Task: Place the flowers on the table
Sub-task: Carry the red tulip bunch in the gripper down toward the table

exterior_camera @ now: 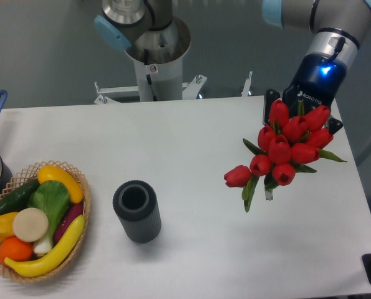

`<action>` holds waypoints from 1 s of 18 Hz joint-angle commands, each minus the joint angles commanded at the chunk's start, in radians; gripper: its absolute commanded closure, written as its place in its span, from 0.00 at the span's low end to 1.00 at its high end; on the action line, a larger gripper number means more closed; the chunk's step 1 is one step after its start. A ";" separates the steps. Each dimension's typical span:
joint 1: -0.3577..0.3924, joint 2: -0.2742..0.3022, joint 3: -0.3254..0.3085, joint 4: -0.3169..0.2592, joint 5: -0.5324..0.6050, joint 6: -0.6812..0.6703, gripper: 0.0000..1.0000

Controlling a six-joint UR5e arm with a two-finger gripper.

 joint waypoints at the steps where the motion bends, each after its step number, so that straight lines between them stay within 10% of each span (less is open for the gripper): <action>1: -0.002 0.002 -0.008 0.005 0.002 0.002 0.56; 18: -0.055 0.018 0.000 0.008 0.343 -0.008 0.56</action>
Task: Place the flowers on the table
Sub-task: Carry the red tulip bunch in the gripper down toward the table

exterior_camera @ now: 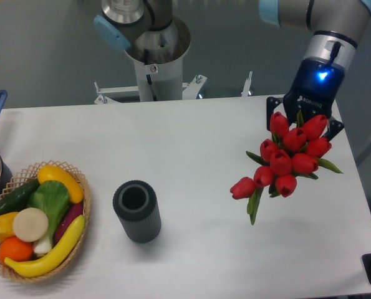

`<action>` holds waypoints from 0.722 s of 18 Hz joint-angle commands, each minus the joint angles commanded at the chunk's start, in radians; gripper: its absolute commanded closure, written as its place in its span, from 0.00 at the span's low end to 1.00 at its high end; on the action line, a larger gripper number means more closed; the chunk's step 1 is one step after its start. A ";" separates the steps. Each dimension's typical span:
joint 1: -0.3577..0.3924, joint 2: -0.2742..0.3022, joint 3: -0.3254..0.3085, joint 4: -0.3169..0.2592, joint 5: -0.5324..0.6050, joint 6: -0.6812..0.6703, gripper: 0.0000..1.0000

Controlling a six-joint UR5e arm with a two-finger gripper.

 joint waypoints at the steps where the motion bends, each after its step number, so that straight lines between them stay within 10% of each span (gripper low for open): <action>1: -0.012 0.000 0.000 0.000 0.035 0.000 0.56; 13: -0.100 0.026 -0.034 -0.011 0.453 0.080 0.56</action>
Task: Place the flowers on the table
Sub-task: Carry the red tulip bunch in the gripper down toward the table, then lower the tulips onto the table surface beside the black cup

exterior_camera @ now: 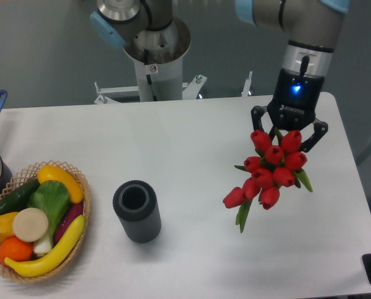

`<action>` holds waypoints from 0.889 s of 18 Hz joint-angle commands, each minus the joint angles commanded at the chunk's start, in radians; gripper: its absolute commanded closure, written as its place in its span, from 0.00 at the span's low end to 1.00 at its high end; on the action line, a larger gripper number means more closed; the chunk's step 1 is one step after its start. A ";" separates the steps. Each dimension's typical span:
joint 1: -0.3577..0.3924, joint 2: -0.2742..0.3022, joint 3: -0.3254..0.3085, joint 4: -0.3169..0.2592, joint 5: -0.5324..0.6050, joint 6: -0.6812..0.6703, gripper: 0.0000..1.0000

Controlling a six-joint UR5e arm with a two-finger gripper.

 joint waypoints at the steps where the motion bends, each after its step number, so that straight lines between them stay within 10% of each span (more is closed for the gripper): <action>1: -0.009 -0.005 -0.005 0.000 0.032 0.006 0.56; 16: -0.083 -0.184 -0.042 0.002 0.272 0.043 0.57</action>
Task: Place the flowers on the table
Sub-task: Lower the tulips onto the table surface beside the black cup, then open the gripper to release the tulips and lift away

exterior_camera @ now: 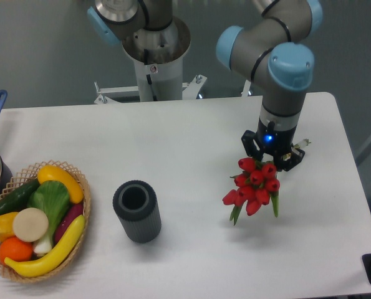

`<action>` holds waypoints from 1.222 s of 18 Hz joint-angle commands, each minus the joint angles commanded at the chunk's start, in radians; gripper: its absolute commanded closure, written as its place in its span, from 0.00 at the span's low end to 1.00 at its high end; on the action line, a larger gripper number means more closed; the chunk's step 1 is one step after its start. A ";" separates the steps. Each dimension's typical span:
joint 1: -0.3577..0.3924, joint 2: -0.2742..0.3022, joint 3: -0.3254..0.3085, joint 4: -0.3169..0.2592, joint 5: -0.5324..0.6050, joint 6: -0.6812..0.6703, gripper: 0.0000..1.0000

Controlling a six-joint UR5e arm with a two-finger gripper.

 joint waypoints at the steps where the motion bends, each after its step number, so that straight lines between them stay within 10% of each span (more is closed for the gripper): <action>1: -0.003 -0.015 0.002 0.002 0.000 0.000 0.57; 7: -0.023 -0.061 0.003 0.003 -0.002 -0.003 0.55; 13: -0.026 -0.054 0.009 0.006 -0.008 -0.006 0.00; 22: 0.015 0.052 0.101 -0.011 -0.005 0.000 0.00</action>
